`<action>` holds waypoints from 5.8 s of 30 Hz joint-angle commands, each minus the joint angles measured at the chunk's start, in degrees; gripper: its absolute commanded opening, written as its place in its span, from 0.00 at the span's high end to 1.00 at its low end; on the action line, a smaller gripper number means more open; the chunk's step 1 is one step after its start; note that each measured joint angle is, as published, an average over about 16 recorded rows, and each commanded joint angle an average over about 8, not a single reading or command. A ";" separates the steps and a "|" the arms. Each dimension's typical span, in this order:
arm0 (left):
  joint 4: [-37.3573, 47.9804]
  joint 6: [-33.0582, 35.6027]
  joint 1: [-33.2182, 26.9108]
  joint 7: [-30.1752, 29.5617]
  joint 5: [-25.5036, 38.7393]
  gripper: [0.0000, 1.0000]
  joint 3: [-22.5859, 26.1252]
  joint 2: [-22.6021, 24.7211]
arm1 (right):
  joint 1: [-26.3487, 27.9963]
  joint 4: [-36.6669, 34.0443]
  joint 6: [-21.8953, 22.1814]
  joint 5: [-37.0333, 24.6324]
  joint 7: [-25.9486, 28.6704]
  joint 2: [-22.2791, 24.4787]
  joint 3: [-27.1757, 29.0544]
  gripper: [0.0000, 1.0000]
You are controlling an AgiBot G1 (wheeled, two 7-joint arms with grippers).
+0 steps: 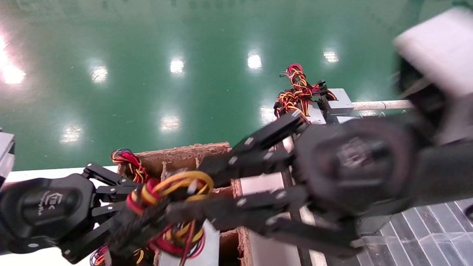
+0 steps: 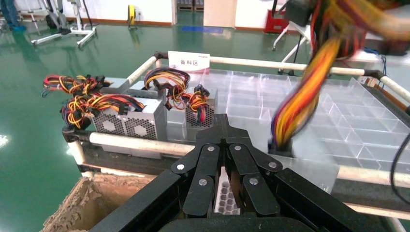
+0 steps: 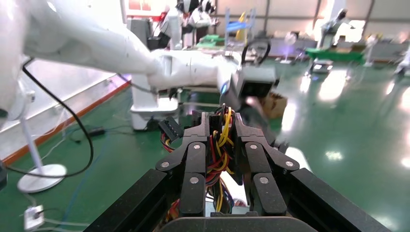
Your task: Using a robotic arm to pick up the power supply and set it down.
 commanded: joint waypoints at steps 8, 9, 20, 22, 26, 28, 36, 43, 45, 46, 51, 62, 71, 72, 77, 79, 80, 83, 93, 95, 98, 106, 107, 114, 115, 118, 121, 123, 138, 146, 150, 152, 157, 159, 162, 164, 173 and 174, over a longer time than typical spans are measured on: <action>0.00 0.00 0.00 0.00 0.00 1.00 0.00 0.00 | 3.05 4.67 0.89 2.53 1.38 11.21 0.83 1.00; 0.00 0.00 0.00 0.00 0.00 1.00 0.00 0.00 | 3.22 5.34 1.09 2.61 1.76 12.82 0.92 1.00; 0.00 0.00 0.00 0.00 0.00 1.00 0.00 0.00 | 1.89 13.46 5.83 2.29 5.13 28.94 0.76 1.00; 0.00 0.00 0.00 0.00 0.00 1.00 0.00 0.00 | 1.14 15.14 7.08 2.36 5.47 31.43 0.39 1.00; 0.00 0.00 0.00 0.00 0.00 1.00 0.00 0.00 | -0.92 17.36 9.15 3.10 5.27 35.89 -0.85 1.00; 0.00 0.00 0.00 0.00 0.00 1.00 0.00 0.00 | -2.13 17.80 9.85 3.79 4.63 37.84 -1.71 1.00; 0.00 0.00 0.00 0.00 0.00 1.00 0.00 0.00 | -6.27 18.05 11.31 8.22 -0.19 43.96 -5.57 1.00; 0.00 0.00 0.00 0.00 0.00 1.00 0.00 0.00 | -8.31 17.53 12.58 10.74 -3.73 47.21 -8.51 1.00; 0.00 0.00 0.00 0.00 0.00 1.00 0.00 0.00 | -8.89 17.26 13.26 11.17 -4.53 47.72 -9.42 1.00; 0.00 0.00 0.00 0.00 0.00 1.00 0.00 0.00 | -9.19 17.11 13.63 11.36 -4.95 47.92 -9.91 1.00; 0.00 0.00 0.00 0.00 0.00 1.00 0.00 0.00 | -10.42 16.26 15.08 12.33 -6.89 48.43 -12.01 1.00; 0.00 0.00 0.00 0.00 0.00 1.00 0.00 0.00 | -10.39 14.72 14.73 12.09 -7.96 50.73 -11.99 1.00; 0.00 0.00 0.00 0.00 0.00 1.00 0.00 0.00 | -10.19 13.70 15.10 9.51 -6.32 51.22 -10.44 1.00; 0.00 0.00 0.00 0.00 0.00 1.00 0.00 0.00 | -10.17 13.54 15.12 9.32 -6.21 51.13 -10.31 1.00; 0.00 0.00 0.00 0.00 0.00 1.00 0.01 0.00 | -10.25 12.60 15.03 8.67 -5.78 49.37 -9.99 1.00; 0.00 0.00 0.00 0.00 0.00 1.00 0.01 0.00 | -10.39 12.00 15.01 8.40 -5.74 47.87 -10.04 1.00; 0.00 0.00 0.00 0.00 0.00 1.00 0.01 0.00 | -10.47 11.61 15.03 8.24 -5.75 47.01 -10.08 1.00; 0.00 0.00 0.00 0.00 0.00 1.00 0.01 0.00 | -10.71 10.11 15.09 7.84 -5.74 44.28 -10.26 1.00; 0.00 0.00 0.00 0.00 0.00 1.00 0.01 0.00 | -10.84 1.92 15.64 7.35 -5.63 35.04 -10.49 1.00; 0.00 0.00 0.00 0.00 0.00 1.00 0.01 0.00 | -10.55 -0.25 15.58 7.22 -5.79 32.88 -10.37 1.00; 0.00 0.00 0.00 0.00 0.00 1.00 0.01 0.00 | -9.77 -3.78 15.35 6.70 -6.08 29.49 -10.09 1.00; 0.00 0.00 0.00 0.00 0.00 1.00 0.01 0.00 | -5.74 -12.84 13.06 4.18 -7.19 21.67 -9.00 1.00; 0.00 0.00 0.00 0.00 0.00 1.00 0.01 0.00 | -5.18 -13.84 12.58 3.81 -7.30 20.83 -8.92 1.00; 0.00 0.00 0.00 0.00 -0.01 1.00 0.01 0.00 | -3.01 -19.33 9.21 1.65 -7.51 16.50 -9.20 1.00; 0.00 0.00 0.00 0.00 -0.01 1.00 0.01 0.00 | -3.05 -19.94 8.85 1.47 -7.50 16.16 -9.33 1.00; 0.00 0.00 0.00 0.00 -0.01 1.00 0.01 0.00 | -3.52 -21.54 7.98 1.16 -7.53 15.50 -9.71 1.00; 0.00 0.00 0.00 0.00 -0.01 1.00 0.01 0.00 | -4.10 -22.61 7.40 1.17 -7.65 15.24 -9.95 1.00; 0.00 0.00 0.00 0.00 -0.01 1.00 0.01 0.00 | -4.37 -22.97 7.12 1.19 -7.69 15.19 -10.04 1.00; 0.00 0.00 0.00 0.00 -0.01 1.00 0.01 0.00 | -3.01 -20.67 8.12 -0.17 -5.25 16.12 -10.49 0.00; 0.00 0.00 0.00 0.00 -0.01 1.00 0.01 0.00 | -1.14 -16.80 10.54 -1.66 -3.18 17.05 -10.57 0.00; 0.00 0.00 0.00 0.00 -0.01 1.00 0.01 0.00 | 0.18 -13.91 12.36 -2.58 -2.01 17.37 -10.48 0.00; 0.00 0.00 0.00 0.00 -0.01 1.00 0.01 0.00 | 0.86 -12.32 13.48 -2.89 -1.59 17.53 -10.30 0.00; 0.00 0.00 0.00 0.00 -0.01 1.00 0.01 0.00 | 2.33 -8.13 16.92 -2.65 -1.57 17.93 -9.25 0.00; 0.00 0.00 0.00 0.01 -0.01 1.00 0.01 0.00 | 2.68 -6.36 18.39 -2.23 -1.90 18.01 -8.72 0.00; 0.00 0.00 0.00 0.01 -0.01 1.00 0.01 0.00 | 3.08 -3.54 20.71 -1.90 -2.45 17.85 -8.10 0.00; 0.00 0.00 0.00 0.01 -0.01 1.00 0.01 0.00 | 3.18 -1.96 21.90 -1.94 -2.61 17.66 -7.78 0.00; 0.00 0.00 0.00 0.01 -0.01 1.00 0.01 0.00 | -1.08 0.66 20.76 -4.23 -1.20 16.57 -1.63 0.00; 0.00 0.00 0.00 0.01 -0.01 1.00 0.01 0.00 | -1.79 0.92 20.46 -4.60 -0.97 16.39 -0.69 0.00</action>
